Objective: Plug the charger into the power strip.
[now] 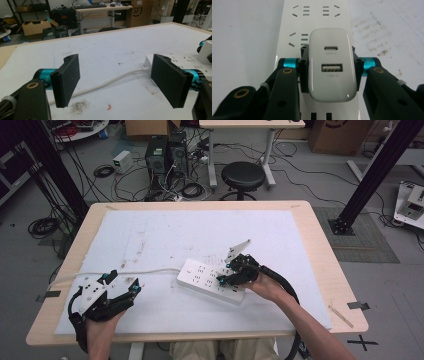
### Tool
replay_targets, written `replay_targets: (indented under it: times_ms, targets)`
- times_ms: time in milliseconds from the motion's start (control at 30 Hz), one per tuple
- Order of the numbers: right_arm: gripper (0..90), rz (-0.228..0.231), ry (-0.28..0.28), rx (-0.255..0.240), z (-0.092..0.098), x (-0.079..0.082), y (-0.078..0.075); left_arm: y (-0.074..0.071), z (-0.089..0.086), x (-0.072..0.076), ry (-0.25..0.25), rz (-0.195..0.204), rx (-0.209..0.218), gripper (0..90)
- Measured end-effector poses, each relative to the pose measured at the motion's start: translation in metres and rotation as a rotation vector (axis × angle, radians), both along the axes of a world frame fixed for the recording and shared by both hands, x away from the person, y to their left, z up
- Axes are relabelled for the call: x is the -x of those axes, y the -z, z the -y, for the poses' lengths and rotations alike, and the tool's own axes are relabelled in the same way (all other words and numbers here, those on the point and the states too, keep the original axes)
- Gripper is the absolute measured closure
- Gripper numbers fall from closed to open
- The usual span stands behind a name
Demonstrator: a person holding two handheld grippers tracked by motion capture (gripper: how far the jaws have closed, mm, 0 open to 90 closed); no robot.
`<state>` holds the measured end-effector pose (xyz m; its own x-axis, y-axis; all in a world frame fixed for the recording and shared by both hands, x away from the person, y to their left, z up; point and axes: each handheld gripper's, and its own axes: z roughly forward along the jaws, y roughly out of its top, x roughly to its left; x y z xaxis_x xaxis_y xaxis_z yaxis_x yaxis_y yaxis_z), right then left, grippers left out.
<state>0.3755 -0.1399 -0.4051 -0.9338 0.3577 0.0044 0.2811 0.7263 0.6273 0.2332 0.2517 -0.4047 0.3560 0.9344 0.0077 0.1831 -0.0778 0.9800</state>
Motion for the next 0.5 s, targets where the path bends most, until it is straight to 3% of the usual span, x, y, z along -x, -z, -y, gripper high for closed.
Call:
replay_targets:
  times_ms: [233, 267, 400, 433, 500]
  targets:
    - [63.9, -0.028, -0.003, -0.031, 0.004, -0.004, 0.002, -0.002, 0.000, -0.001, 0.003, -0.005, -0.005, 23.6]
    - [63.8, -0.053, 0.000, -0.051, 0.006, -0.006, 0.004, -0.002, 0.001, -0.001, 0.004, -0.005, -0.006, 23.6]
    - [63.8, -0.035, 0.011, -0.059, 0.006, -0.004, 0.005, -0.002, 0.004, -0.002, 0.013, -0.005, -0.010, 23.6]
    - [63.8, 0.025, 0.025, -0.029, 0.002, 0.006, 0.005, -0.002, 0.004, -0.003, 0.013, -0.006, -0.012, 23.6]
    - [63.8, 0.000, 0.025, -0.049, 0.004, 0.002, 0.006, -0.002, 0.004, -0.004, 0.013, -0.010, -0.013, 23.6]
